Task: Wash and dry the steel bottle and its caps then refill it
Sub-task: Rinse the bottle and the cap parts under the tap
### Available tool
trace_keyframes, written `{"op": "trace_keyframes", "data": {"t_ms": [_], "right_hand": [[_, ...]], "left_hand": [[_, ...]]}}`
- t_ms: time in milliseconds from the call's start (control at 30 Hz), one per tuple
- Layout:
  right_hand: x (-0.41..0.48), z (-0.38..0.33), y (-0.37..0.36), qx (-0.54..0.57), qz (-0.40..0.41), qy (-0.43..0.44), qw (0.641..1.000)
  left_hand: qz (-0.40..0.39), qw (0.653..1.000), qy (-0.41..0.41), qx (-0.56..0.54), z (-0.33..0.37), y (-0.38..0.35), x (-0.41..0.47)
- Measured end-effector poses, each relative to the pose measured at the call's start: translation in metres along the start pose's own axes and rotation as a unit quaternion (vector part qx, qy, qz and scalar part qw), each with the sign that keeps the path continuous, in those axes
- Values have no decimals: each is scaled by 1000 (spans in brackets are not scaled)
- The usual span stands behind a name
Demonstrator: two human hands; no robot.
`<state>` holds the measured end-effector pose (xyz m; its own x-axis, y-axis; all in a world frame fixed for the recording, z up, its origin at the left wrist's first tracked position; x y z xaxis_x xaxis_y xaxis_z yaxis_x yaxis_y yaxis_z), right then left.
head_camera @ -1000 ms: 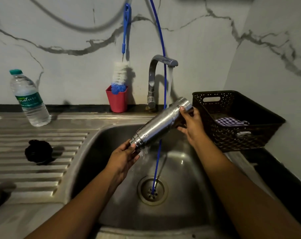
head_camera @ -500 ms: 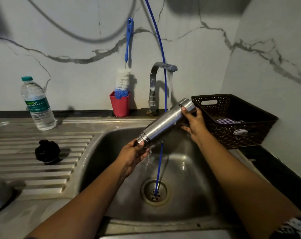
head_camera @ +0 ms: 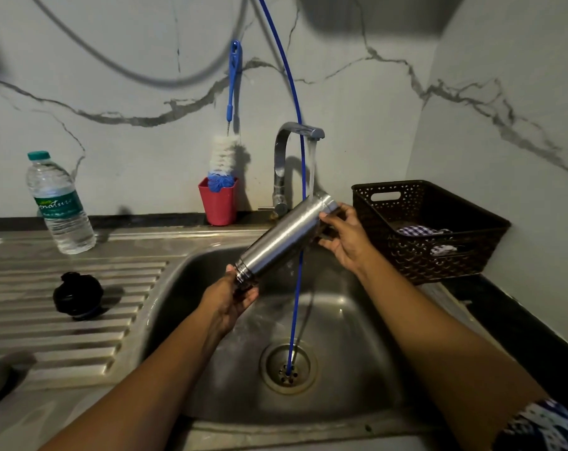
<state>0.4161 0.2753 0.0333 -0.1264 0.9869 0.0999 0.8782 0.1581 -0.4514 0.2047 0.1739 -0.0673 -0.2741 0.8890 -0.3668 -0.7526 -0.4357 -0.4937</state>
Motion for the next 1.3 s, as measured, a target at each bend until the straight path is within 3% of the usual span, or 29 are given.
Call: {"op": "trace_keyframes", "data": {"t_ms": [233,333,567,767,1000,1300], "right_hand": [[-3,-1,5,-86,66,27,994],[-5,-1,0,-114,53,29,992],[-4,-5,-14,-109,-14,44,993],[-2,-2,-9,-66,1,28,997],[-2,-4,-5,-115,49,51,991],[-8,-3,-23,-69,-45,17,996]], "left_hand": [[8,1000,-23,-1,6,4,9],[6,999,-39,-9,11,5,12],[37,999,1,-3,3,16,15],[35,999,3,8,5,19,13],[2,999,27,-22,5,10,7],[21,999,28,-4,1,20,13]]}}
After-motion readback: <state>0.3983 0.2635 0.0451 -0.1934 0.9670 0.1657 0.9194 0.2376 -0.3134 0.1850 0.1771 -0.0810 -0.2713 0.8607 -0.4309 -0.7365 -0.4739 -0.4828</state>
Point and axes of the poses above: each hand's wrist, its own x-axis towards the middle knuckle, its own y-axis out of the back of the hand, z = x × y, the point moved 10 cm from there along x, towards the middle knuckle, and after that the axes turned 1 degree about -y, right-handed, at the moved point
